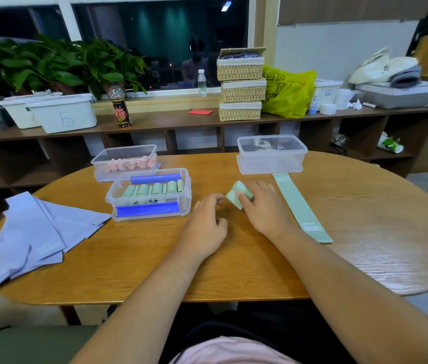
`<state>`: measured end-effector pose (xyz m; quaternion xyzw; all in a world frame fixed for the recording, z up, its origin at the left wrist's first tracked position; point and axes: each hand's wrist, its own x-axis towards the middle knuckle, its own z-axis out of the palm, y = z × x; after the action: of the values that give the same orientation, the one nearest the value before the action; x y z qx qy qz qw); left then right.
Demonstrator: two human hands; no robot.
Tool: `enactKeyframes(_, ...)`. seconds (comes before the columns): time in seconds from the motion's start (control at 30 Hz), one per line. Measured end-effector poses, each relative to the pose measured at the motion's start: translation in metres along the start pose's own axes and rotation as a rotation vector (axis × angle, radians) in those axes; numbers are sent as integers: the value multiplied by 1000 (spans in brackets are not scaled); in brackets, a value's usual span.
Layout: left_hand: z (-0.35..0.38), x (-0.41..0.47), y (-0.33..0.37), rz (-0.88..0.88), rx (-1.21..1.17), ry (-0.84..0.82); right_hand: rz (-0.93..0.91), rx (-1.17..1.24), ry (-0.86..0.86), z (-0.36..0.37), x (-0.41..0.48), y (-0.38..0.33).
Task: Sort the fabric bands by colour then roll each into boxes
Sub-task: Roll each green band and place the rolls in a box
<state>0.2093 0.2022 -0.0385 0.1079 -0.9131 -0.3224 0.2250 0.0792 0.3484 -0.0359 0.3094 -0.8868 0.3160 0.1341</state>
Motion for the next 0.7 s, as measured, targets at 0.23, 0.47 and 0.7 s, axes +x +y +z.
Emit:
enactKeyframes(0.23, -3, 1, -1, -44, -33, -8, 534, 1174, -6, -29, -19, -1)
enactKeyframes(0.47, -7, -8, 10, 149, -107, -73, 527, 1421, -414, -35, -37, -12)
enactKeyframes(0.7, -7, -11, 12, 219, -100, -26, 374, 1236, -518, -39, -44, -24)
